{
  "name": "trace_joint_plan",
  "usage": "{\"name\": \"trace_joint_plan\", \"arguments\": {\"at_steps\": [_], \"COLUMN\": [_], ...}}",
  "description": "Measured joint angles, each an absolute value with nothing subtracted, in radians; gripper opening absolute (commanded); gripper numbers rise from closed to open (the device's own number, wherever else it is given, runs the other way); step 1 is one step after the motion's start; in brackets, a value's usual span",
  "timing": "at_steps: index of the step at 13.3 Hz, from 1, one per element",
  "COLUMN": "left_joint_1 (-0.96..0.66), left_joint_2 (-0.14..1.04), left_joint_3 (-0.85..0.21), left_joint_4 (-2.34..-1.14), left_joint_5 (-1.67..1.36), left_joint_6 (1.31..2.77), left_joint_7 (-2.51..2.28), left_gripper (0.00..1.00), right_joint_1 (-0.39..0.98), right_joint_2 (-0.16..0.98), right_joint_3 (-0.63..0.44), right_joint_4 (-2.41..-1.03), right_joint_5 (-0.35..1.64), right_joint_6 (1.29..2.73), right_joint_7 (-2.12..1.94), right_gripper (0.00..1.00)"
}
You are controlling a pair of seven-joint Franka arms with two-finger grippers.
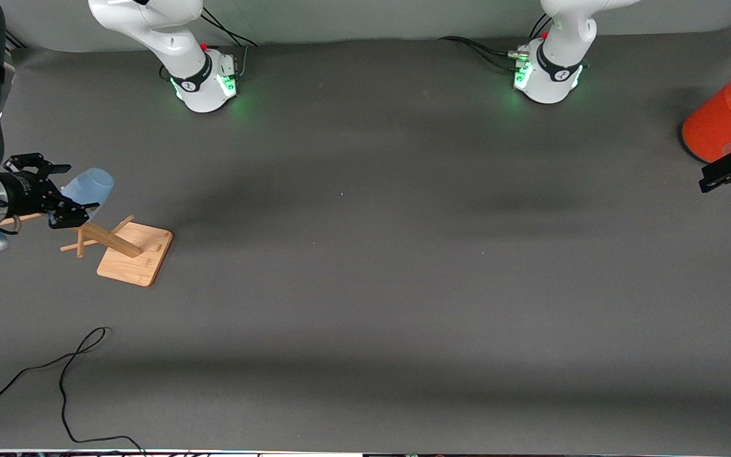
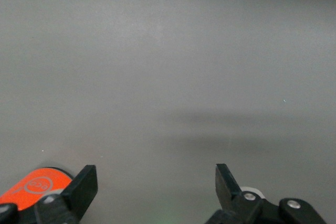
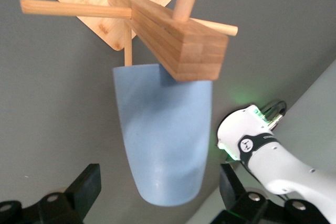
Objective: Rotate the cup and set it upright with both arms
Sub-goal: 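Slide the blue cup off the peg with the right gripper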
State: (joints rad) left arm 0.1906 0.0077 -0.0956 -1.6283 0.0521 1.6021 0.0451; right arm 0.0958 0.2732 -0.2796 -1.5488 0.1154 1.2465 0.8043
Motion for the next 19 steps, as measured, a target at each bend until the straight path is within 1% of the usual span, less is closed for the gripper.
{"name": "trace_joint_plan", "arguments": {"at_steps": [3,4,5,6,7,8,9,10,15,19], "left_joint_1": [0.191,0.191,0.191,0.191,0.191,0.191,0.191,0.191,0.192,0.193], "left_joint_2": [0.01,0.01,0.01,0.01,0.011,0.011,0.011,0.011,0.016,0.016], "left_joint_3": [-0.094,-0.093,-0.092,-0.092,-0.092,-0.092,-0.092,-0.092,-0.091,-0.091], "left_joint_4": [-1.628,-1.628,-1.628,-1.628,-1.628,-1.628,-1.628,-1.628,-1.628,-1.628], "left_joint_5": [0.052,0.052,0.052,0.052,0.052,0.052,0.052,0.052,0.052,0.052], "left_joint_6": [1.602,1.602,1.602,1.602,1.602,1.602,1.602,1.602,1.602,1.602], "left_joint_7": [0.046,0.047,0.049,0.049,0.05,0.05,0.05,0.051,0.051,0.051], "left_gripper": [1.0,1.0,1.0,1.0,1.0,1.0,1.0,1.0,1.0,1.0], "right_joint_1": [0.096,0.096,0.096,0.096,0.096,0.096,0.096,0.097,0.097,0.101], "right_joint_2": [0.274,0.274,0.275,0.275,0.275,0.276,0.276,0.276,0.274,0.27], "right_joint_3": [-0.279,-0.278,-0.277,-0.276,-0.274,-0.272,-0.27,-0.269,-0.268,-0.237], "right_joint_4": [-1.57,-1.58,-1.593,-1.605,-1.614,-1.618,-1.619,-1.619,-1.601,-1.534], "right_joint_5": [0.115,0.115,0.115,0.115,0.115,0.115,0.115,0.115,0.117,0.168], "right_joint_6": [1.242,1.241,1.241,1.241,1.241,1.241,1.241,1.24,1.24,1.185], "right_joint_7": [0.789,0.787,0.786,0.785,0.784,0.783,0.783,0.783,0.783,0.836], "right_gripper": [0.99,0.97,0.89,0.73,0.49,0.31,0.19,0.12,0.13,0.13]}}
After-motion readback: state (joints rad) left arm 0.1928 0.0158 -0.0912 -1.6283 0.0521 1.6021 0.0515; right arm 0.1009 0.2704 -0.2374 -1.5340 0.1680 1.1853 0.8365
